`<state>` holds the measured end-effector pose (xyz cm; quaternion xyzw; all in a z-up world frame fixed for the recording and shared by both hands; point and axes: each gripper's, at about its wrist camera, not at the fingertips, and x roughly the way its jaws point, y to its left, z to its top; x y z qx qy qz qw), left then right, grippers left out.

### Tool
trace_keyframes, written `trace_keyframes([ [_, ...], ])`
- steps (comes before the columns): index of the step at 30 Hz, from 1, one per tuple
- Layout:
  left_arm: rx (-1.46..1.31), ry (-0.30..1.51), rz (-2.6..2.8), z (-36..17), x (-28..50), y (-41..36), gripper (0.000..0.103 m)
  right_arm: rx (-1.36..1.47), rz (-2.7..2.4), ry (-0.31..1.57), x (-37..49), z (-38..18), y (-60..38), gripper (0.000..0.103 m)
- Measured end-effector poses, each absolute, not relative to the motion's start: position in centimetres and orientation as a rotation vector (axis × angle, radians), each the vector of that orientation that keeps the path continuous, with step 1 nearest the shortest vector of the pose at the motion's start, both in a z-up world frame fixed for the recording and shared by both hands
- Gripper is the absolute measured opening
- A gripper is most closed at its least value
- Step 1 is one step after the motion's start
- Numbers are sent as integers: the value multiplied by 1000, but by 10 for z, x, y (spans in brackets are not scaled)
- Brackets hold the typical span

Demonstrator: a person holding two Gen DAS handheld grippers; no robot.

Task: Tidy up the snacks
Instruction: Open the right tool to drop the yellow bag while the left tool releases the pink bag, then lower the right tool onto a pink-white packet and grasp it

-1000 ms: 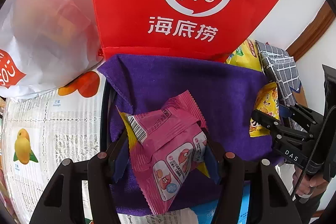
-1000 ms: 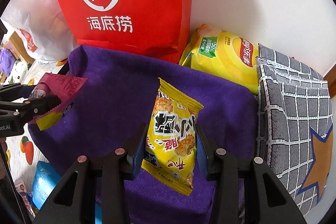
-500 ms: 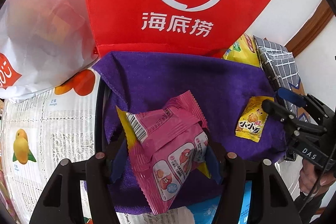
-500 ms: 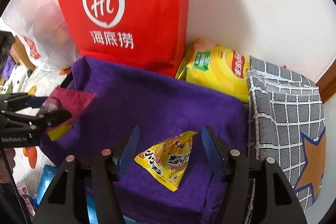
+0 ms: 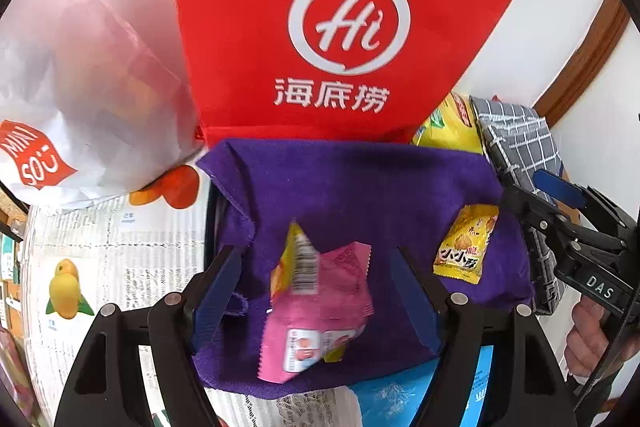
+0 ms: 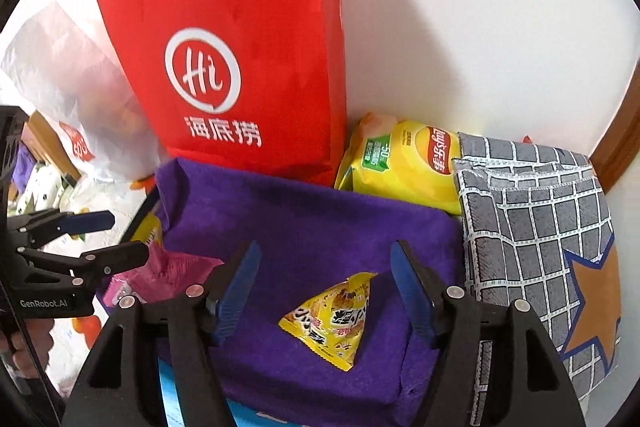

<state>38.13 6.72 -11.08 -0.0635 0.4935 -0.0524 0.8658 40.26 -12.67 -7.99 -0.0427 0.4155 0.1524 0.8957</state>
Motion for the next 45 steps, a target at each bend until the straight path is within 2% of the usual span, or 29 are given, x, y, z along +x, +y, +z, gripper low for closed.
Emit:
trace_keyframes([
  [2, -142, 1015, -110, -106, 378, 70, 76, -74, 303, 844, 400, -74, -128, 77],
  [14, -155, 896, -125, -64, 352, 75, 76, -63, 239, 728, 360, -38, -130, 77],
  [30, -139, 813, -233, 1, 299, 62, 77, 8, 170, 760, 231, -36, -159, 77],
  [34, -110, 821, -239, 3, 279, 56, 78, 20, 129, 770, 204, -45, -172, 77],
  [42, -12, 836, -218, -4, 236, 57, 78, 29, 73, 831, 180, -85, -191, 73],
  [45, -5, 843, -195, -10, 225, 63, 78, -3, 42, 868, 179, -104, -194, 63],
])
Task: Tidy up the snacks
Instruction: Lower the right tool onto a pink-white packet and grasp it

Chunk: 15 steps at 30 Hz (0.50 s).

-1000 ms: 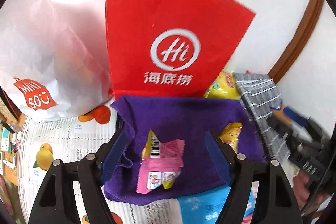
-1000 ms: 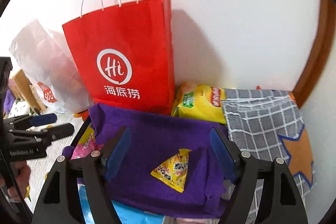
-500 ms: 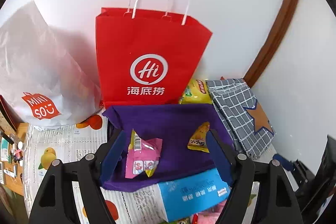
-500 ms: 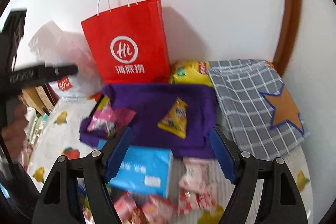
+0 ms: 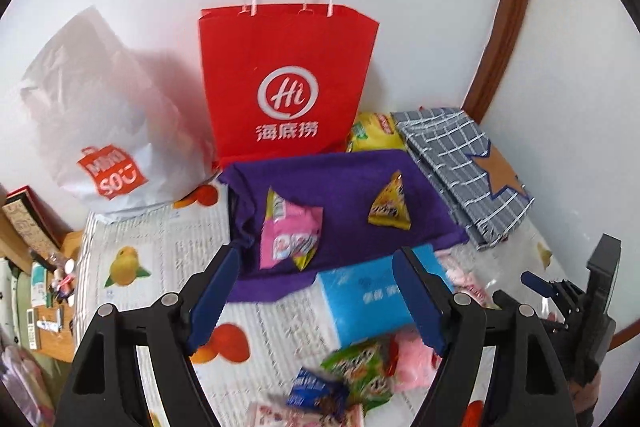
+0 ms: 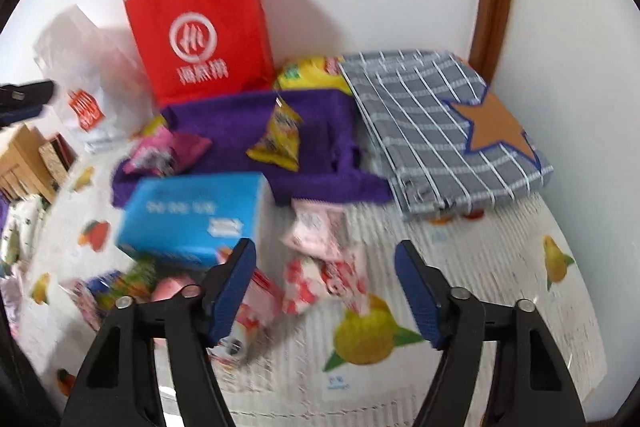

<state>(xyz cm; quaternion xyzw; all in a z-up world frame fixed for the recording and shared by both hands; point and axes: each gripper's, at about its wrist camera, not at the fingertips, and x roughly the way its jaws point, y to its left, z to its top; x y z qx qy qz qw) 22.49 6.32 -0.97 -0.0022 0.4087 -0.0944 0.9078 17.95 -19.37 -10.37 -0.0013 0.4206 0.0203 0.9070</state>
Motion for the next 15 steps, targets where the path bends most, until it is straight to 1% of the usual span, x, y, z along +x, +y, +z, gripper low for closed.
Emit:
trace_keyframes([
  [7, -68, 891, -154, -40, 215, 83, 78, 10, 71, 912, 191, -130, -202, 63],
  [15, -112, 938, -82, -73, 210, 108, 78, 18, 130, 914, 244, -142, -197, 63],
])
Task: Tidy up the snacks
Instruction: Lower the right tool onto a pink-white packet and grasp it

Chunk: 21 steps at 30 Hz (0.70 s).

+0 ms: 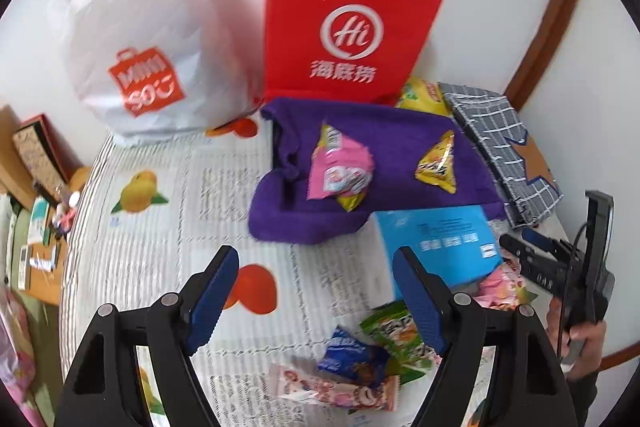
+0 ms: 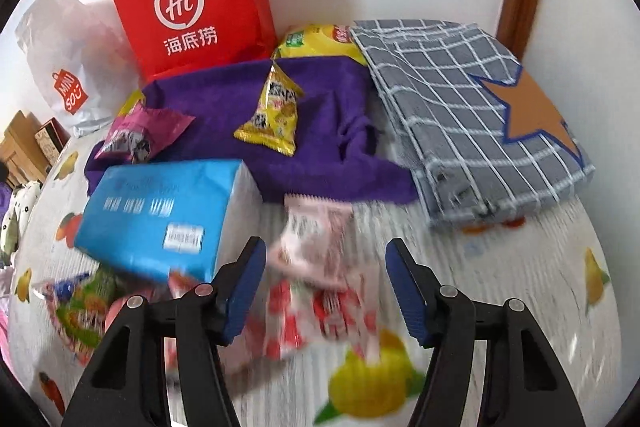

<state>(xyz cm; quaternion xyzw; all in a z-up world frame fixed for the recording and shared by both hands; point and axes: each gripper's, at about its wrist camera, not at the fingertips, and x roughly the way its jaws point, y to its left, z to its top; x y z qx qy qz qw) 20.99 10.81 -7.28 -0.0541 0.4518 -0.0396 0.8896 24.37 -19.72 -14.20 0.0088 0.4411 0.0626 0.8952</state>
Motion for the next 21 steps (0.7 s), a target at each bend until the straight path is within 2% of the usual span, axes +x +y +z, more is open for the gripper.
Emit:
trace_keyframes([
  [4, -140, 966, -50, -86, 209, 121, 78, 1, 144, 954, 264, -157, -193, 61],
  [6, -155, 976, -46, -91, 207, 126, 78, -6, 146, 986, 270, -167, -193, 55],
  [11, -167, 986, -59, -98, 203, 128, 78, 96, 205, 1028, 279, -178, -203, 54],
  [12, -169, 993, -65, -100, 201, 126, 78, 108, 224, 1040, 280, -179, -204, 47],
  [15, -169, 1001, -85, -104, 193, 123, 78, 109, 239, 1029, 274, -176, -202, 38],
  [21, -177, 1047, -116, -120, 177, 114, 78, 127, 207, 974, 245, -152, -208, 37],
])
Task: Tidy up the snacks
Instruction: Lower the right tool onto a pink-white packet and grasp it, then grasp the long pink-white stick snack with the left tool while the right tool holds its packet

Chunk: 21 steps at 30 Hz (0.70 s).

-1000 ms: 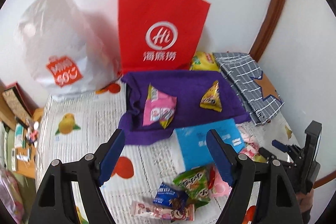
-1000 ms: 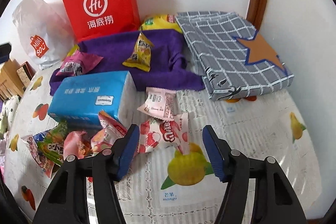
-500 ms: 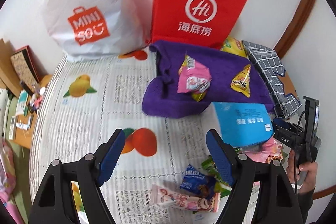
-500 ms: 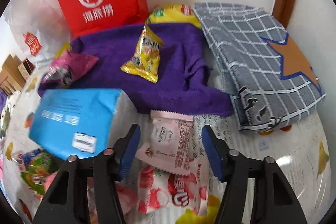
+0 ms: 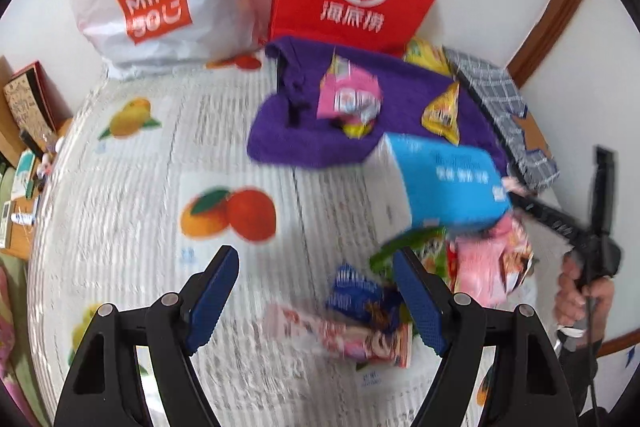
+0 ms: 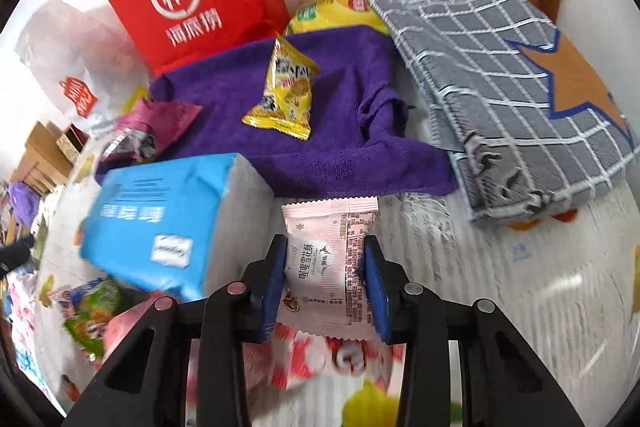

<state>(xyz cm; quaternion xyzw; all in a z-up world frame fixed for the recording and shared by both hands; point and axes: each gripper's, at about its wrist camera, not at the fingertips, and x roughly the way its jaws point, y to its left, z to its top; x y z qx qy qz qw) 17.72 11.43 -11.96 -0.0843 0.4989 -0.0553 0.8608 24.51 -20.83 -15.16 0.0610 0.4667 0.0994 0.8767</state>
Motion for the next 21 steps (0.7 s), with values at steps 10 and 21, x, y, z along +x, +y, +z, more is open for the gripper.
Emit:
trace_keyframes([
  [10, -230, 1115, -140, -146, 137, 105, 78, 105, 181, 874, 166, -114, -219, 37],
  [21, -200, 1113, -130, -174, 149, 60, 69, 89, 243, 888, 118, -129, -211, 38],
])
